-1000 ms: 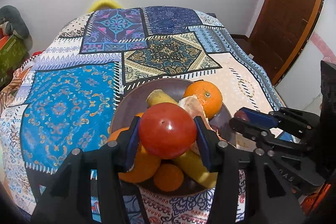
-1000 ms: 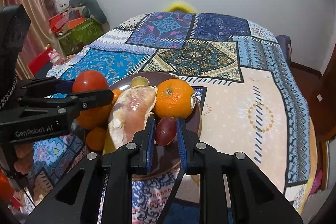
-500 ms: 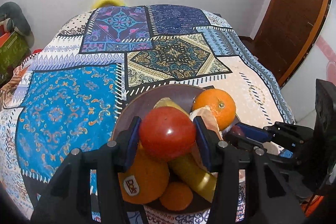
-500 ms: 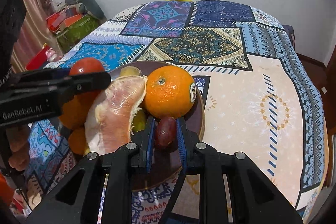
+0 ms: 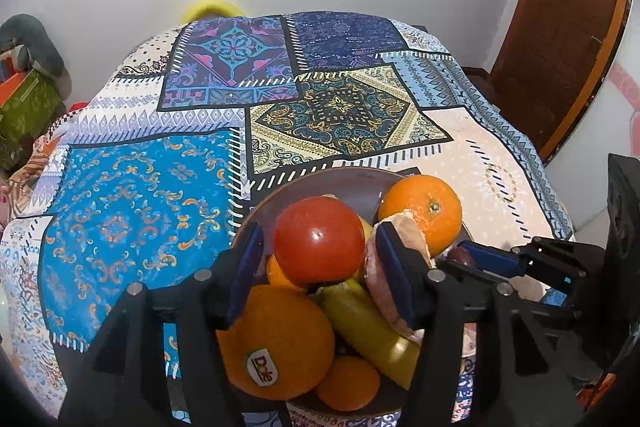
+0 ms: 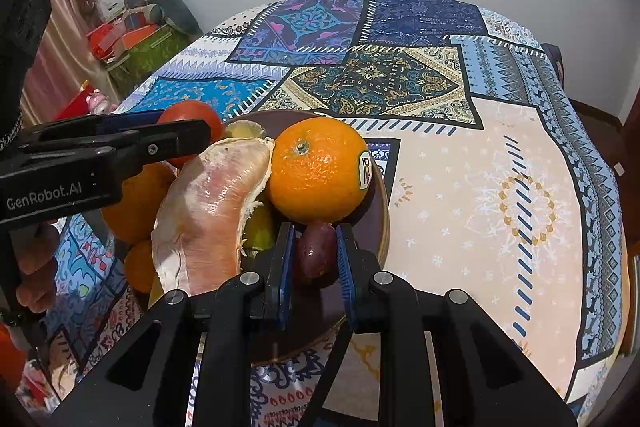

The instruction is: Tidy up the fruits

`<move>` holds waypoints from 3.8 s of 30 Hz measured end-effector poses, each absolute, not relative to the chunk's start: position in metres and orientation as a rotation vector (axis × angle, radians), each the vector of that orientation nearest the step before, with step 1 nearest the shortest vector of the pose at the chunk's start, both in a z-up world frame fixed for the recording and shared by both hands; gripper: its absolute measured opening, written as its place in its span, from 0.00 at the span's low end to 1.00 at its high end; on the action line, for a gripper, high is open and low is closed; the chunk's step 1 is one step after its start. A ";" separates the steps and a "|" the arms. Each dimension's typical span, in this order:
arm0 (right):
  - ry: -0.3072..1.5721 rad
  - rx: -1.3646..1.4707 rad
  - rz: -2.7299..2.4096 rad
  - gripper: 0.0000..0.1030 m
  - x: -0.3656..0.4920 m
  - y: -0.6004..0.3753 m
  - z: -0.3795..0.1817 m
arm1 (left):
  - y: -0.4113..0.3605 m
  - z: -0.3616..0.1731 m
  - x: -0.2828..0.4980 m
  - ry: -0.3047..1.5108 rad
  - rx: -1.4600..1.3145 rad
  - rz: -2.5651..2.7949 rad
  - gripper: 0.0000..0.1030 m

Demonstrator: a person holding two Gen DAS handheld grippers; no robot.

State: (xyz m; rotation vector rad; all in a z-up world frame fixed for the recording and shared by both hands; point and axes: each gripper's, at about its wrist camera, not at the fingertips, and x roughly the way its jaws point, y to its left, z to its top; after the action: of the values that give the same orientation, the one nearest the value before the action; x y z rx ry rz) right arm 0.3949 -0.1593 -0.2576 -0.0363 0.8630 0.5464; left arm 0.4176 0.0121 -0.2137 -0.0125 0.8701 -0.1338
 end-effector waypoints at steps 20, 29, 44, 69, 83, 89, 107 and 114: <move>0.814 -0.056 0.508 0.31 0.378 -0.166 -0.227 | 0.025 -0.175 0.370 0.793 -0.035 -0.133 0.57; 0.607 -0.038 0.523 0.31 0.314 -0.170 -0.139 | 0.031 -0.094 0.297 0.599 -0.064 -0.168 0.57; 0.232 0.043 0.518 0.39 0.160 -0.185 -0.016 | 0.033 0.029 0.127 0.229 -0.026 -0.124 0.61; 0.064 0.028 0.379 0.99 0.089 -0.187 0.000 | 0.023 0.038 0.054 0.103 0.006 -0.065 1.00; 0.057 0.009 0.340 1.00 0.082 -0.189 0.000 | 0.023 0.036 0.056 0.105 -0.002 -0.072 1.00; 0.057 0.014 0.340 1.00 0.081 -0.190 0.001 | 0.024 0.034 0.057 0.109 -0.007 -0.070 1.00; 0.049 0.022 0.342 1.00 0.079 -0.190 0.003 | 0.024 0.031 0.058 0.110 -0.006 -0.067 1.00; 0.047 0.023 0.342 1.00 0.078 -0.191 0.002 | 0.025 0.031 0.058 0.102 -0.004 -0.063 1.00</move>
State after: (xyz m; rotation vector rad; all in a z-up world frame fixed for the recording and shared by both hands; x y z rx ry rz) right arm 0.0785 -0.1905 0.0024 0.0233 0.0473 0.3420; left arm 0.0582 0.0246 0.0307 -0.0038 0.1019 -0.0627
